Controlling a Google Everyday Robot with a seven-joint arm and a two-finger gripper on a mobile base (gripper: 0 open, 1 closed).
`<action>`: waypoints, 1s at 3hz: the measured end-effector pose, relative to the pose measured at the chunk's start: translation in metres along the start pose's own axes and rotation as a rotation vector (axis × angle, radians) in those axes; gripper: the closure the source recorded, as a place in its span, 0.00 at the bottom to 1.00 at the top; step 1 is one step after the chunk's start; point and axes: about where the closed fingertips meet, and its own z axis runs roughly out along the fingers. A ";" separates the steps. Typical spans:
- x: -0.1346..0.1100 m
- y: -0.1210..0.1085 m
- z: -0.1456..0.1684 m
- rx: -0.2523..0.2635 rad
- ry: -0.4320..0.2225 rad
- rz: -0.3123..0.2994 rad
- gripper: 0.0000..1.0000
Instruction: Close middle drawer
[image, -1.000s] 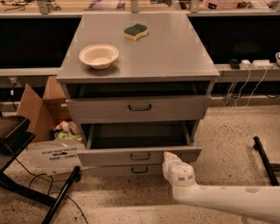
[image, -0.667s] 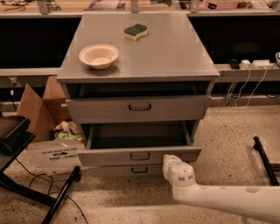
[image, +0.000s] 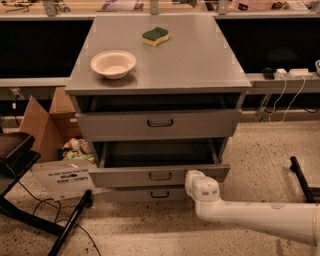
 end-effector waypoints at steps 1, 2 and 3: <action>0.000 -0.004 0.005 0.004 -0.001 -0.002 1.00; -0.001 -0.009 0.011 0.008 -0.002 -0.005 1.00; -0.002 -0.018 0.023 0.012 -0.001 -0.007 1.00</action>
Offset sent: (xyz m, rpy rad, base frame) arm 0.2888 -0.0022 -0.0009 -0.0555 -0.1284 0.0430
